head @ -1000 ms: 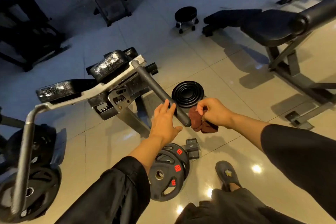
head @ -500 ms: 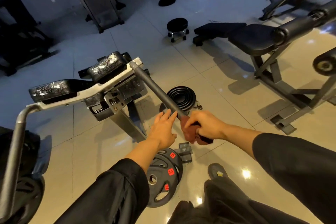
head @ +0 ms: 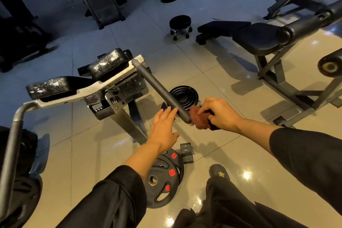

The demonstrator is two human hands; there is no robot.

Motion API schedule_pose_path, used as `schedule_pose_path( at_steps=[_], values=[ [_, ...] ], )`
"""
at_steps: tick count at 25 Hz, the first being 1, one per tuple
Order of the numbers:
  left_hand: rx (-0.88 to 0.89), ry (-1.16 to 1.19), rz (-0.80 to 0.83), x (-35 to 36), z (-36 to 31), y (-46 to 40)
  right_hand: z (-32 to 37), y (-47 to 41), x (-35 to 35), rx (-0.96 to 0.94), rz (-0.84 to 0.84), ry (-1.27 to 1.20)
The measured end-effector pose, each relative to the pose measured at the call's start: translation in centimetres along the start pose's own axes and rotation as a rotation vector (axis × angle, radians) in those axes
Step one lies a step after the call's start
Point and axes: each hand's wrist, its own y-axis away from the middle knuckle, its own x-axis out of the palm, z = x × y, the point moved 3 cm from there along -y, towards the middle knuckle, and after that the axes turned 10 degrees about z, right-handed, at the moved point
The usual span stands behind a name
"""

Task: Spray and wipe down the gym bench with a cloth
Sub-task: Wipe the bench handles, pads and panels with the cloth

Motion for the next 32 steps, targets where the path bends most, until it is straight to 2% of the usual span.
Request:
schedule_pose_path(
  at_steps=[3, 6, 11, 15, 20, 24, 29, 32],
  values=[
    [0.081, 0.110, -0.098, -1.9, -1.0, -0.2, 3.4, -1.2, -2.1, -0.060, -0.190, -0.256],
    [0.108, 0.211, -0.411, -5.2, -0.8, 0.5, 7.8, -3.7, -4.3, -0.154, -0.183, -0.450],
    [0.135, 0.476, -0.661, -11.2, 2.3, 2.4, 12.9, -10.0, -5.8, -0.287, -0.195, -0.505],
    [0.018, 0.505, -0.837, -16.0, 6.1, 1.8, 16.9, -15.9, -5.5, -0.367, -0.152, -0.513],
    [-0.104, 0.409, -0.838, -20.3, 11.4, -1.4, 17.4, -23.1, -3.1, -0.459, -0.054, -0.364],
    [-0.176, 0.378, -0.776, -19.3, 14.1, -4.3, 16.0, -26.0, 0.0, -0.485, 0.113, -0.292],
    [-0.171, 0.144, -0.712, -18.4, 16.0, -7.1, 14.7, -28.6, 0.7, -0.446, 0.063, -0.353],
    [-0.139, 0.080, -0.713, -19.0, 17.2, -7.8, 14.8, -29.0, -0.2, -0.413, -0.065, -0.385]
  ],
)
